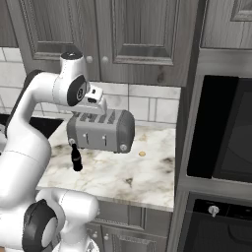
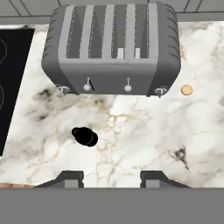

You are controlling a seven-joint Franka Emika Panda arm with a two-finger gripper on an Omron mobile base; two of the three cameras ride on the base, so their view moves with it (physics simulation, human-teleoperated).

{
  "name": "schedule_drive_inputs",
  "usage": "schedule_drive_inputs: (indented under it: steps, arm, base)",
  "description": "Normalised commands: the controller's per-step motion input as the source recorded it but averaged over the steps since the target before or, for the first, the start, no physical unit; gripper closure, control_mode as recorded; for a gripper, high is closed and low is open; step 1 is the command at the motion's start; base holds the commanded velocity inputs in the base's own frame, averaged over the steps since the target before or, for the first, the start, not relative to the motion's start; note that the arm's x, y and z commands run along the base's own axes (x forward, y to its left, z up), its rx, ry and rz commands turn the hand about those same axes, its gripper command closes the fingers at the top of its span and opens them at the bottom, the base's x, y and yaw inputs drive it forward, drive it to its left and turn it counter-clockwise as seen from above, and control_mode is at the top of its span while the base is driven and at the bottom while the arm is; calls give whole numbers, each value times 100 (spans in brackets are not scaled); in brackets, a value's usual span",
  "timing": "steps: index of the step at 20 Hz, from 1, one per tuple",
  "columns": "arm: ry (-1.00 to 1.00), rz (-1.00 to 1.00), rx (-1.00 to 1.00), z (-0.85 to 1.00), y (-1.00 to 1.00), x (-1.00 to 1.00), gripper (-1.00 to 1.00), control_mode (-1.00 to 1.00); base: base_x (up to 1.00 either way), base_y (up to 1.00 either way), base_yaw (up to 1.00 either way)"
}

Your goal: Pick the pan from the cabinet and place it on the stove. Then turn on the stove burner for the pan.

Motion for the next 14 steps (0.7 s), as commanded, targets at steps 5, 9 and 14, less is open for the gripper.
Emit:
schedule_drive_inputs:
  steps: [5, 9, 14]
  arm:
    - [-6, 0, 0, 0, 0, -14, -100, -100]
    - [0, 0, 0, -1, 0, 0, -100, -100]
    - [-25, 0, 0, 15, -15, -19, -100, -100]
  base:
    - [0, 0, 0]
    - [0, 0, 0]
    - [0, 0, 0]
